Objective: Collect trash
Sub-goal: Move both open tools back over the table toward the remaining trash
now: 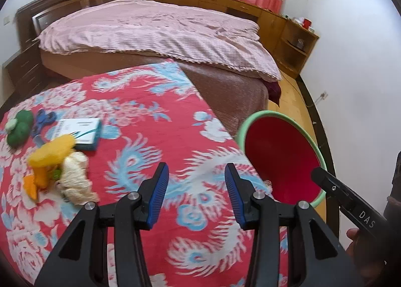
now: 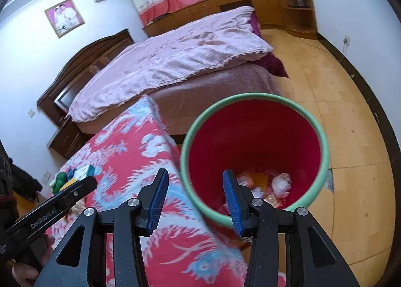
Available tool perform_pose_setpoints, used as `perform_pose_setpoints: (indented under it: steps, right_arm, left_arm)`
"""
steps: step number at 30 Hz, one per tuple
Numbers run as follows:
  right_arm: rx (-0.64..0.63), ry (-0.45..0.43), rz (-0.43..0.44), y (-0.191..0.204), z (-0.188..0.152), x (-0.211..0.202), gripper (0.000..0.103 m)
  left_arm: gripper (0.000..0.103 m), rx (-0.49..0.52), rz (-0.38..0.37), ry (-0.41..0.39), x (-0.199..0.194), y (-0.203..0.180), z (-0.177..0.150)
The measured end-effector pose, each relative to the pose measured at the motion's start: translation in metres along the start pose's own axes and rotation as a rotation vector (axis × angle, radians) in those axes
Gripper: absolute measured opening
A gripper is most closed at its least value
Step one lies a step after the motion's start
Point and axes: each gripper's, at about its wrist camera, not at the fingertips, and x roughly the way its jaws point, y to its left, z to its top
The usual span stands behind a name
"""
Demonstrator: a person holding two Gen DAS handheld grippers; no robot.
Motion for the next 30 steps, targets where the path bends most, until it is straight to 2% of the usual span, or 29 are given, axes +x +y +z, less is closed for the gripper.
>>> perform_pose_setpoints:
  steps: [15, 30]
  right_arm:
    - [-0.11, 0.048, 0.081, 0.069, -0.016, 0.013, 0.047]
    - [-0.201, 0.127, 0.115, 0.126, -0.034, 0.043, 0.05]
  left_arm:
    - [0.046, -0.11, 0.106, -0.062, -0.041, 0.081, -0.012]
    - [0.047, -0.235, 0.255, -0.051, -0.046, 0.181, -0.025]
